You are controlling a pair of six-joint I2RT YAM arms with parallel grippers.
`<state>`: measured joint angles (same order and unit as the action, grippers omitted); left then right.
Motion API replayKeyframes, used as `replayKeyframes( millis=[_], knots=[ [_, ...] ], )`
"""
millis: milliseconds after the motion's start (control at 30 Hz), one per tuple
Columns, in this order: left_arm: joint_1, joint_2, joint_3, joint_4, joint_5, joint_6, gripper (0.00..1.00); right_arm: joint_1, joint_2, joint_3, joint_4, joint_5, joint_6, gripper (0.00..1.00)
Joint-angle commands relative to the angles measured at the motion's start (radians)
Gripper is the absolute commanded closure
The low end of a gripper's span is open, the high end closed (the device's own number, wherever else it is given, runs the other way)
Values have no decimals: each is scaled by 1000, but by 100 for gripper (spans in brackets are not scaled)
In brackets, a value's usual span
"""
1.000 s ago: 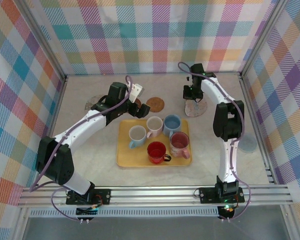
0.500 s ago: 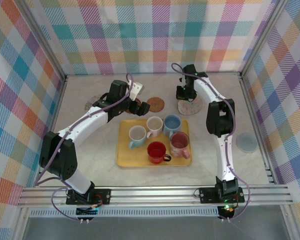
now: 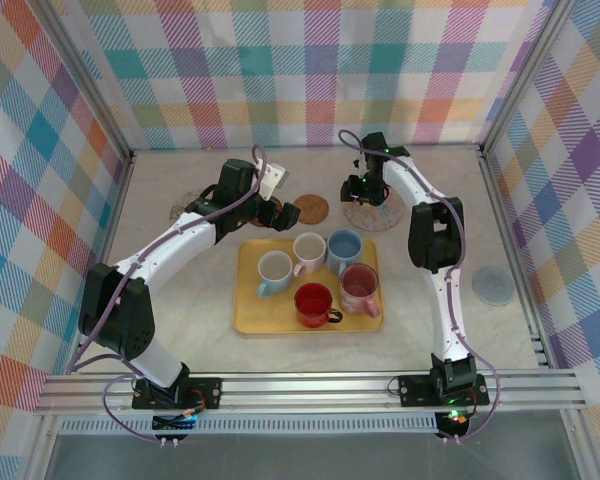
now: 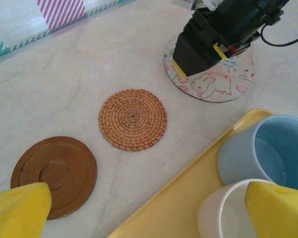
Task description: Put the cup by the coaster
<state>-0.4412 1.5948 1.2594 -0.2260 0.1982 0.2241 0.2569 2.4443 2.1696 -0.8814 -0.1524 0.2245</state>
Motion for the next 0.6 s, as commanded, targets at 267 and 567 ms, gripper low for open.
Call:
replayKeyframes(
  millis=[267,567],
  knots=[
    [12,-9,24,0,9,-19,0,4,-34,40,-19,-131,6,40],
    [-2,-29,39,44,55,-38,0,-13,-215,-79,-14,-7,-8,42]
  ],
)
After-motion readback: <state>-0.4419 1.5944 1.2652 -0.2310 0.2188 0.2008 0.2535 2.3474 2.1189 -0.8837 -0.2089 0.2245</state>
